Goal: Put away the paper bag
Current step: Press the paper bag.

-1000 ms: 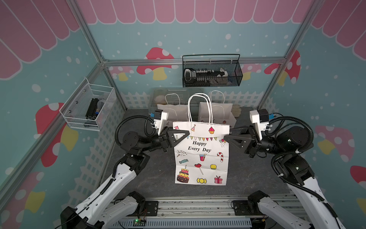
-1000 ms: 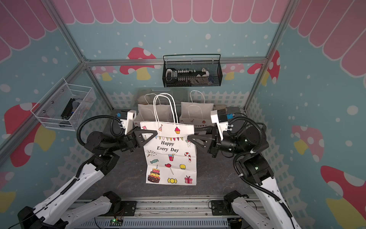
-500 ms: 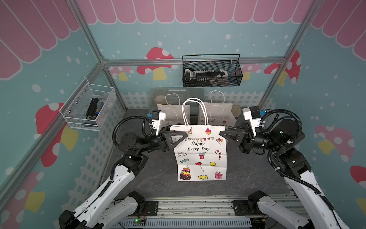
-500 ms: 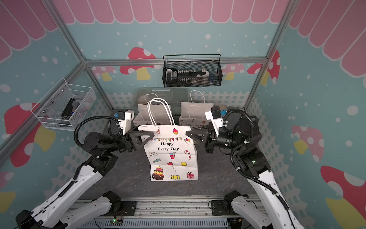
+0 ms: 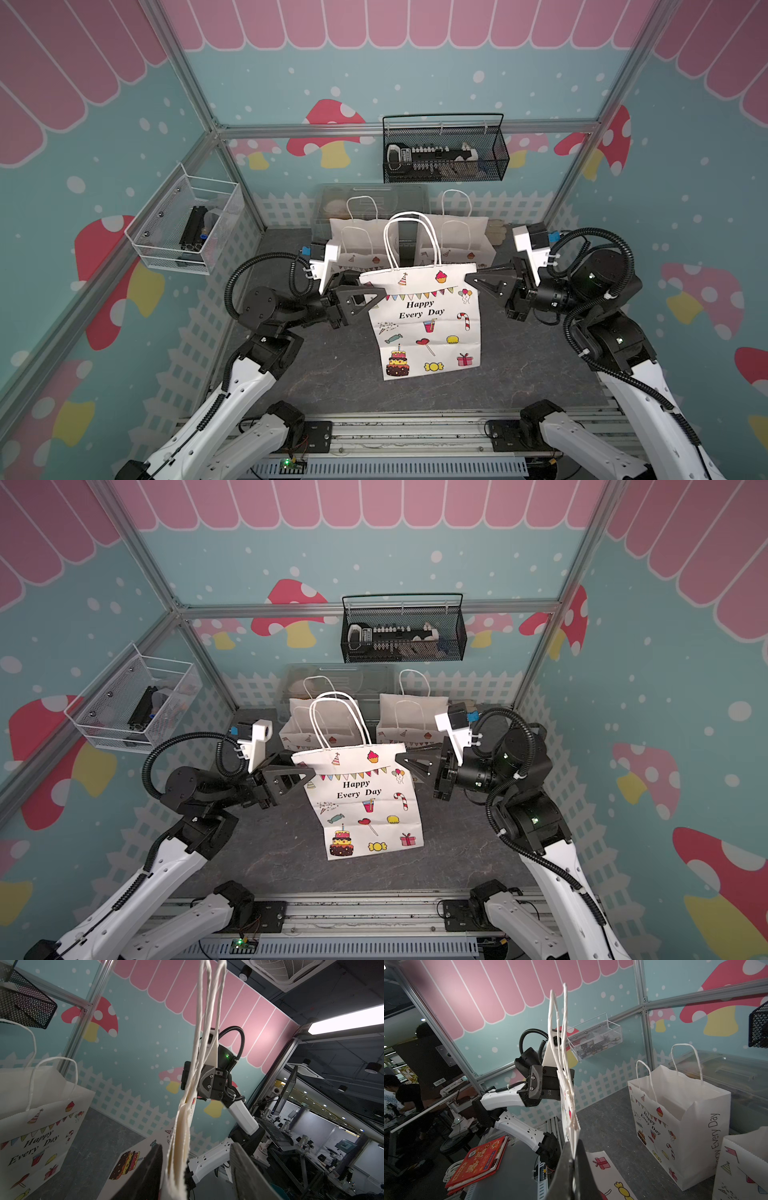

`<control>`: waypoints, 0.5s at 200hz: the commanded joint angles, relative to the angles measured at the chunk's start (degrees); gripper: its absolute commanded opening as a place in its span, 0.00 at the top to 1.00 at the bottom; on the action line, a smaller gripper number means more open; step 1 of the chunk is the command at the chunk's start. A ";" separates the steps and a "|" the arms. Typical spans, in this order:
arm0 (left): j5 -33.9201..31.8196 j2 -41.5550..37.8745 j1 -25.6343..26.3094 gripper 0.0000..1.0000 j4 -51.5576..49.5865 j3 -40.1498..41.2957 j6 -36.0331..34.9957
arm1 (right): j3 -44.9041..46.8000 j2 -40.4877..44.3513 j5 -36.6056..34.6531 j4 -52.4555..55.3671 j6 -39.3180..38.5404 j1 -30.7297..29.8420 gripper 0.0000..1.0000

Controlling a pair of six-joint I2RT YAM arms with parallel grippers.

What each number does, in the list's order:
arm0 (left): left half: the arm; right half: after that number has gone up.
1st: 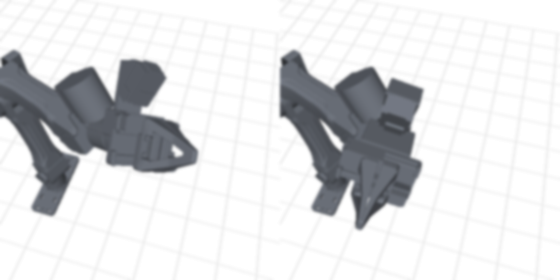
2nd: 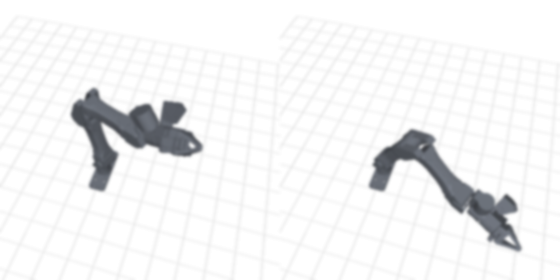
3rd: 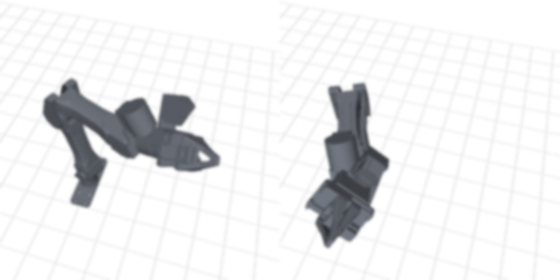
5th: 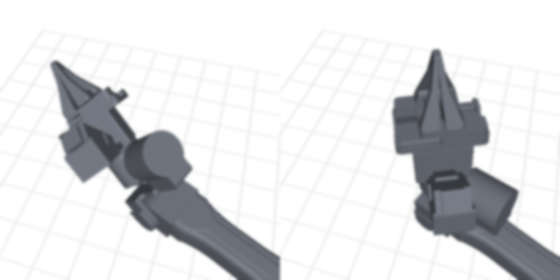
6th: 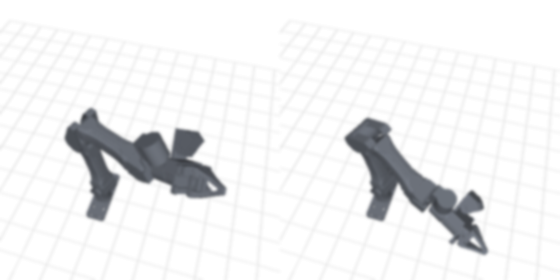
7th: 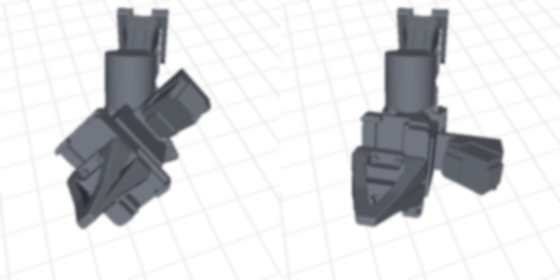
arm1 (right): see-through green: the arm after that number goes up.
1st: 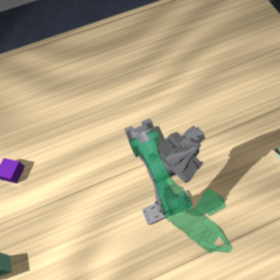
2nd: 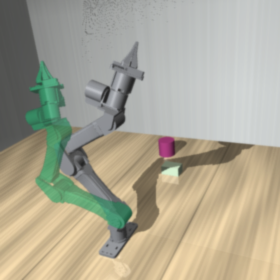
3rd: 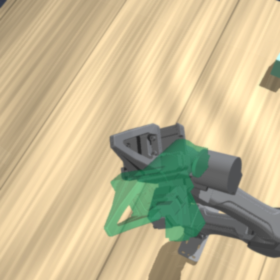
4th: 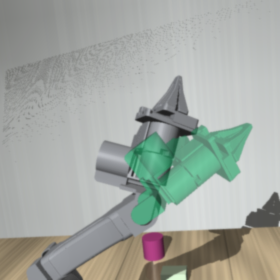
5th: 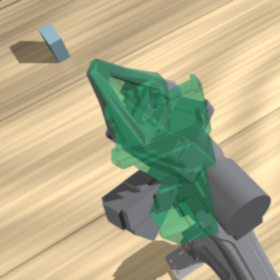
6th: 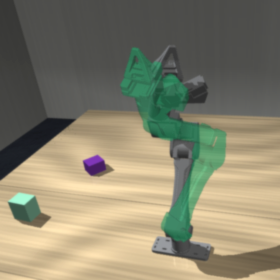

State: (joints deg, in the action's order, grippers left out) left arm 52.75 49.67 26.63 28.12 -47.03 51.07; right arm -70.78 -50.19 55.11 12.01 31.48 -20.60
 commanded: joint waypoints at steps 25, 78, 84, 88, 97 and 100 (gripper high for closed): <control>1.82 -1.24 -0.38 0.51 -0.57 1.57 -0.62 | -1.02 0.89 1.36 -0.76 -0.20 0.76 1.00; 0.69 -0.85 -0.35 0.79 -0.50 2.62 -0.28 | 0.81 -0.02 2.62 -5.01 2.38 0.92 1.00; 0.48 -0.81 -0.36 0.83 -0.35 2.64 -0.17 | 0.91 -0.01 2.71 -5.32 2.60 0.97 1.00; 0.43 -0.80 -0.40 0.85 -0.18 2.64 -0.09 | 0.91 0.08 2.76 -5.39 2.62 0.93 1.00; 0.25 -0.82 -0.40 0.91 0.18 2.72 0.01 | 0.98 0.23 2.89 -5.42 2.70 0.98 1.00; 0.23 -0.83 -0.37 0.92 0.19 2.67 0.00 | 1.07 0.27 2.89 -5.44 2.70 0.97 1.00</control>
State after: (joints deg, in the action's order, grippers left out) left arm 53.04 49.19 26.63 27.46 -44.64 50.83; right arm -70.43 -50.19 56.93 9.80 32.97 -20.12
